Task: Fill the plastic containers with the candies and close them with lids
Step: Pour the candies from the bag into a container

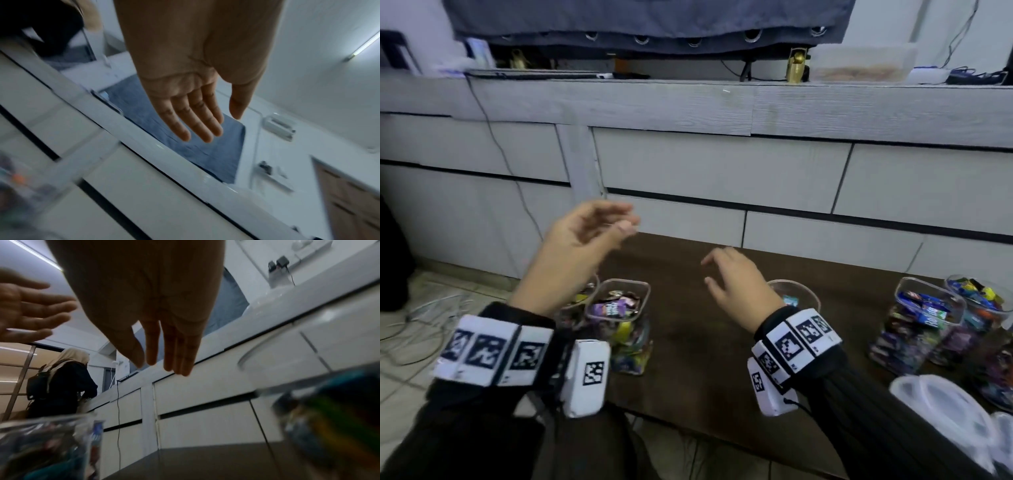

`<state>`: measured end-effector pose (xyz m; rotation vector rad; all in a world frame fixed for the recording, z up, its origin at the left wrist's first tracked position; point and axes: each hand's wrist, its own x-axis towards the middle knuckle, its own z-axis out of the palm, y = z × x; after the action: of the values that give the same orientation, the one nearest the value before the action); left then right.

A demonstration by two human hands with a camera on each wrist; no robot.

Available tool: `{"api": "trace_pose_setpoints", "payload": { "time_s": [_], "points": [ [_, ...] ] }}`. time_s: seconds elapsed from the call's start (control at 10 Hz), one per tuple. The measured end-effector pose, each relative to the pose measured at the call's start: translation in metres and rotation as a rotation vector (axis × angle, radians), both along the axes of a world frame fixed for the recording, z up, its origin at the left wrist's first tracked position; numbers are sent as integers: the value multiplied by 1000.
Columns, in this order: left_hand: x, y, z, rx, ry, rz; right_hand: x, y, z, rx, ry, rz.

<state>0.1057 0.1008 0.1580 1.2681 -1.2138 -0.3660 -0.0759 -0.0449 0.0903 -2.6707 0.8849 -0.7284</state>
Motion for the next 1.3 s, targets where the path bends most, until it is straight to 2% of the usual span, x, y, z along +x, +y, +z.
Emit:
{"api": "trace_pose_setpoints", "payload": {
  "time_s": [0.1, 0.2, 0.3, 0.4, 0.6, 0.8, 0.9, 1.0, 1.1, 1.2, 1.3],
  "points": [
    [64, 28, -20, -19, 42, 303, 23, 8, -25, 197, 167, -51],
    [127, 55, -63, 155, -31, 638, 38, 10, -55, 309, 366, -65],
    [173, 69, -113, 459, -104, 787, 46, 8, -83, 341, 555, -43],
    [185, 66, -149, 775, -231, 783, 49, 8, -104, 335, 655, -59],
    [179, 31, -174, 1010, -247, 764, 53, 7, -121, 321, 705, -87],
    [188, 12, -182, 1149, -150, 767, 53, 4, -121, 323, 702, -69],
    [195, 15, -192, 1139, -183, 767, 50, 5, -123, 332, 701, -77],
    [199, 20, -203, 1101, -99, 798, 47, 5, -125, 338, 701, -76],
    [205, 38, -203, 952, 143, 768, 47, 4, -125, 362, 705, -71],
    [213, 56, -193, 804, 281, 816, 47, 4, -124, 369, 703, -64],
    [220, 73, -172, 563, 421, 827, 46, 6, -122, 368, 704, -57]
  ]
}}
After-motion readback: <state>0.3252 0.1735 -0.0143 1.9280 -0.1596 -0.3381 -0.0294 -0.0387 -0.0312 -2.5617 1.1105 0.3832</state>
